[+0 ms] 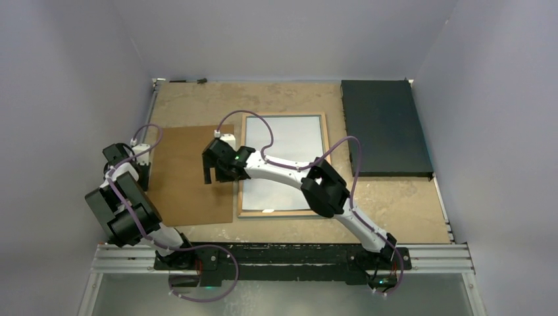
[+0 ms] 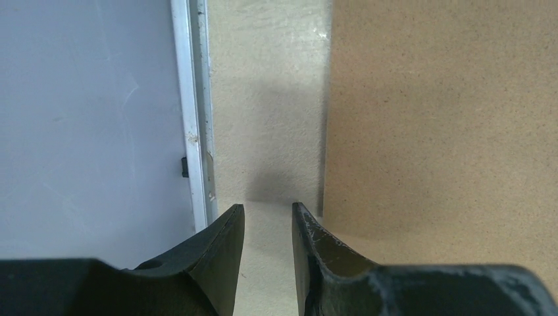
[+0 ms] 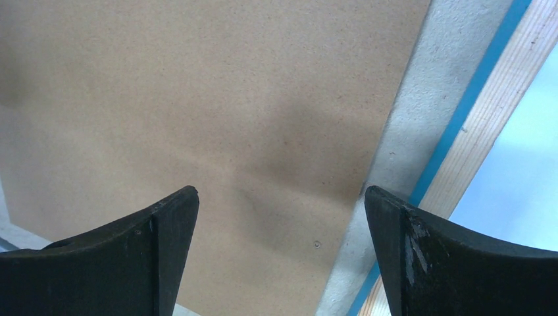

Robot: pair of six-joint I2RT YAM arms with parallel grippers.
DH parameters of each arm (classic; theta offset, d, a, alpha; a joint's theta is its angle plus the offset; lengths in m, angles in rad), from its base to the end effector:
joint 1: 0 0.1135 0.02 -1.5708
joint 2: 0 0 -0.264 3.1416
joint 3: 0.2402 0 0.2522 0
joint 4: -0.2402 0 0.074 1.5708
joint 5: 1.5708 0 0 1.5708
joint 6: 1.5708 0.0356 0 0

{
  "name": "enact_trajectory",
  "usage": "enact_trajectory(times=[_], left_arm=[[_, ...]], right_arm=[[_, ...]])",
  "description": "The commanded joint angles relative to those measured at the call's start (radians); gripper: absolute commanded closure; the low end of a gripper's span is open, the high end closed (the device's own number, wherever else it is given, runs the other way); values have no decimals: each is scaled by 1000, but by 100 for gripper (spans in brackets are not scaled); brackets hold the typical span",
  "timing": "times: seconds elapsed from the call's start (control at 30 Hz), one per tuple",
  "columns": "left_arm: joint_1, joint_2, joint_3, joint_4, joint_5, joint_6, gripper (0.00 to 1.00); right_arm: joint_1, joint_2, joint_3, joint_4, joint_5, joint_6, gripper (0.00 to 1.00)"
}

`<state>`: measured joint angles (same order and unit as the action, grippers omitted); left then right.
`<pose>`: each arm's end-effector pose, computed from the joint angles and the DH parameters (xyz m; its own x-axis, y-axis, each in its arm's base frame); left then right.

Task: Put the photo into the frame

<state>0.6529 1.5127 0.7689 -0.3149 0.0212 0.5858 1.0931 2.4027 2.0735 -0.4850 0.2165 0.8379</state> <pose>0.2223 0.1690 0.1598 -0.9082 0.0013 -0.4185 -0.1164 0.9598 0.2555 0.2555 0.4769 0.1898 -0.8179 -0.0010 -0.5754 -0.2864 0.8680 0.4057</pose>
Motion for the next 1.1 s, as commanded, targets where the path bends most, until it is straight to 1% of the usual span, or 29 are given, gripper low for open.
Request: enact_trajectory(times=[0.0, 0.3, 0.6, 0.7, 0.83, 0.9, 1.07], left_arm=[[-2, 4, 48, 15, -6, -28, 69], [-11, 21, 36, 36, 2, -56, 69], [-38, 60, 17, 68, -12, -74, 69], [-52, 72, 16, 56, 7, -85, 71], [-67, 86, 17, 26, 38, -91, 73], [-68, 89, 13, 15, 47, -90, 75], [-81, 83, -17, 10, 52, -77, 86]], right_arm=[[3, 32, 44, -76, 24, 29, 1], [3, 64, 80, -105, 29, 25, 2], [0, 91, 133, -99, -50, 36, 2], [-12, 58, 86, -47, -112, 58, 2], [-33, 1, -4, 73, -225, 89, 2], [-42, -9, -1, 103, -278, 100, 2], [-56, -40, 28, 175, -380, 134, 2]])
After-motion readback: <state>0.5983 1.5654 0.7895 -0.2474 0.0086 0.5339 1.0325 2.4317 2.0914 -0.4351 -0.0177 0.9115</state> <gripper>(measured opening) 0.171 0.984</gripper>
